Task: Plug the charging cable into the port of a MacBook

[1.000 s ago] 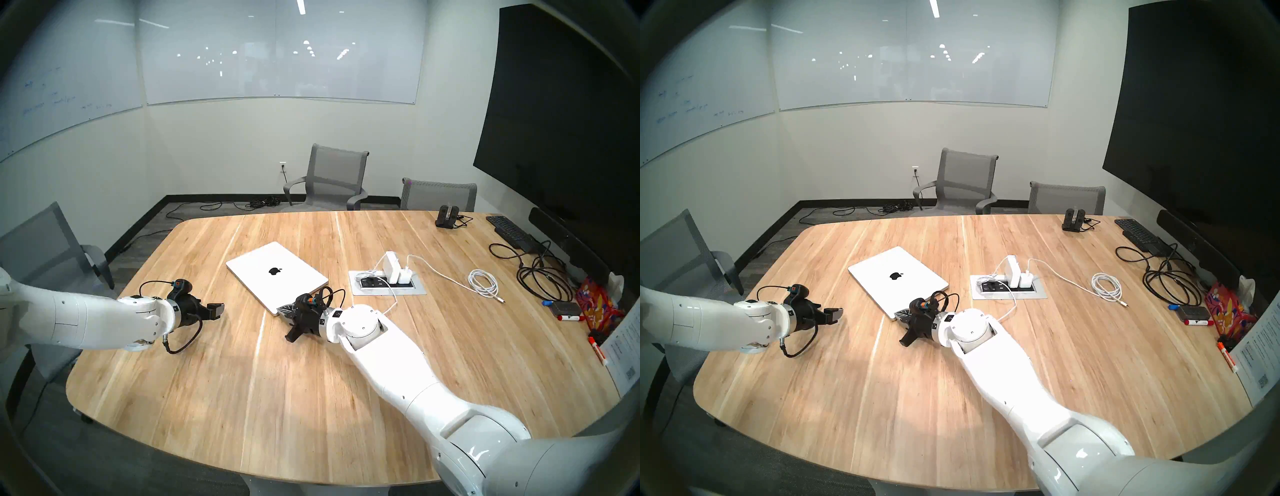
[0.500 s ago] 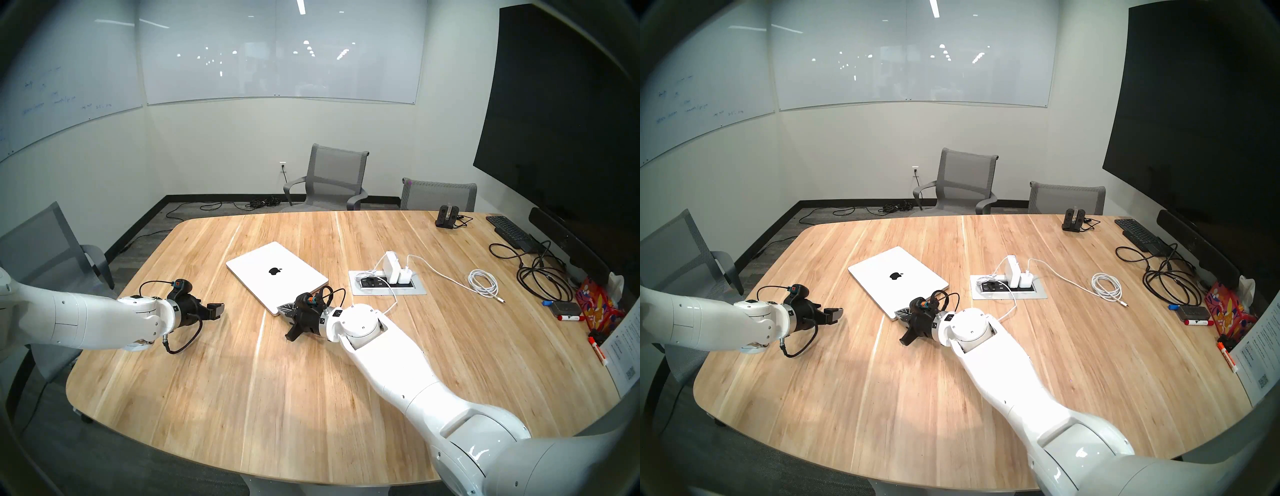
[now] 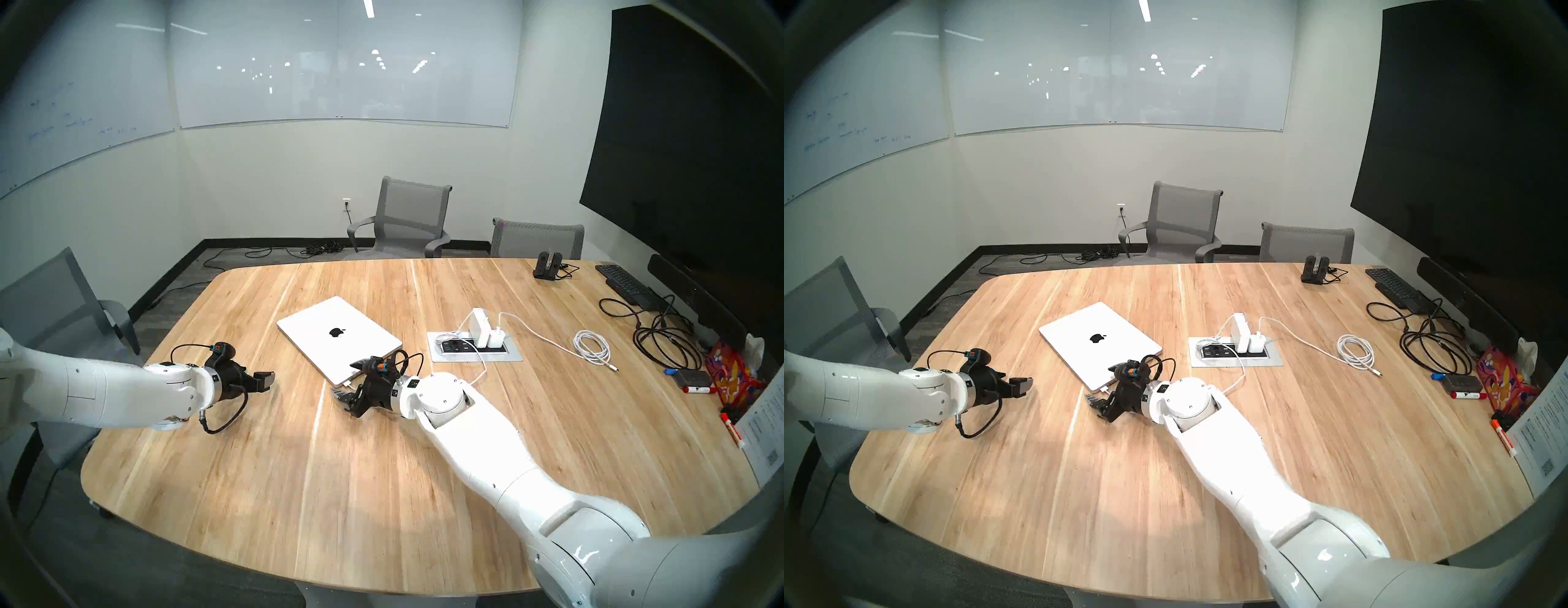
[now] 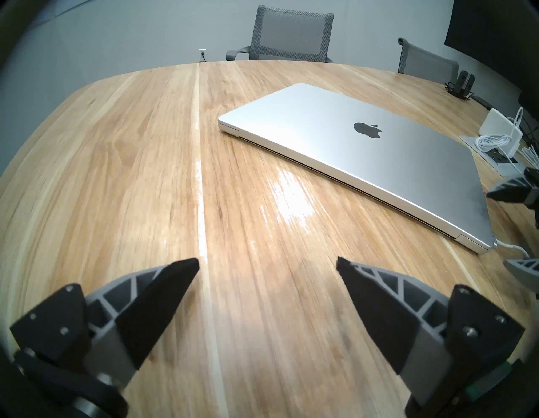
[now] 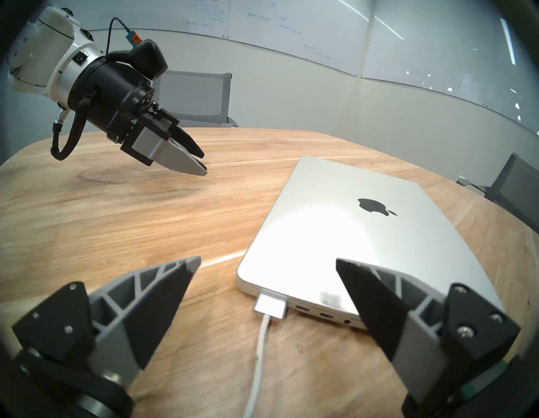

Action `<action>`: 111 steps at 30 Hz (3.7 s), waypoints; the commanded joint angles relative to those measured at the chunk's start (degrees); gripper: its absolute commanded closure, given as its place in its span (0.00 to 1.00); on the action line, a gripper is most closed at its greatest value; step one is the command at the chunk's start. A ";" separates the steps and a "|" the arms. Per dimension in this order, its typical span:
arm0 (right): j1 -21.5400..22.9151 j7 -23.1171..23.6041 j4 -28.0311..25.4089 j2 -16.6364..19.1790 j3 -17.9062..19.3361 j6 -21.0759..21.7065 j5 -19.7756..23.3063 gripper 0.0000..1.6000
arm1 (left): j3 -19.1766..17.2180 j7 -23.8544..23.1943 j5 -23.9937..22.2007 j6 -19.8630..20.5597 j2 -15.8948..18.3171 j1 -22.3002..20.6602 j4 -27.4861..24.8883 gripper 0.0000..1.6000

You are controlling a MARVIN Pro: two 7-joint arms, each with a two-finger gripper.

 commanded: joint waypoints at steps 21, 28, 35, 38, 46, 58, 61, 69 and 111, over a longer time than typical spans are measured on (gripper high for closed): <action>-15.42 -2.34 -19.97 11.46 7.80 -1.81 3.16 0.00 | -0.54 -0.03 0.00 -0.18 -0.09 -0.74 0.06 0.00; -20.76 -5.06 -24.87 13.85 9.38 -1.96 3.22 0.00 | -0.53 -0.04 0.00 -0.19 -0.09 -0.76 0.05 0.00; -25.26 -7.67 -30.17 14.21 10.98 -1.46 2.38 0.00 | -0.54 -0.04 0.01 -0.19 -0.07 -0.78 0.03 0.00; -26.72 -8.81 -32.29 14.47 11.26 -0.60 1.89 0.00 | -0.54 -0.04 0.01 -0.19 -0.07 -0.79 0.02 0.00; -30.15 -11.32 -38.29 15.08 11.80 4.17 0.13 0.00 | -0.55 -0.03 0.02 -0.19 -0.05 -0.80 0.00 0.00; -31.32 -12.01 -40.61 14.91 12.08 7.11 -1.03 0.00 | -0.55 -0.03 0.03 -0.19 -0.05 -0.80 -0.01 0.00; -31.37 -11.97 -40.65 14.81 12.15 7.21 -1.17 0.00 | -0.55 -0.03 0.03 -0.19 -0.05 -0.80 -0.01 0.00; -31.44 -11.87 -40.70 14.66 12.28 7.27 -1.33 0.00 | -0.55 -0.03 0.03 -0.19 -0.05 -0.80 -0.01 0.00; -31.46 -11.84 -40.71 14.63 12.32 7.25 -1.34 0.00 | -0.56 -0.03 0.03 -0.19 -0.04 -0.80 -0.01 0.00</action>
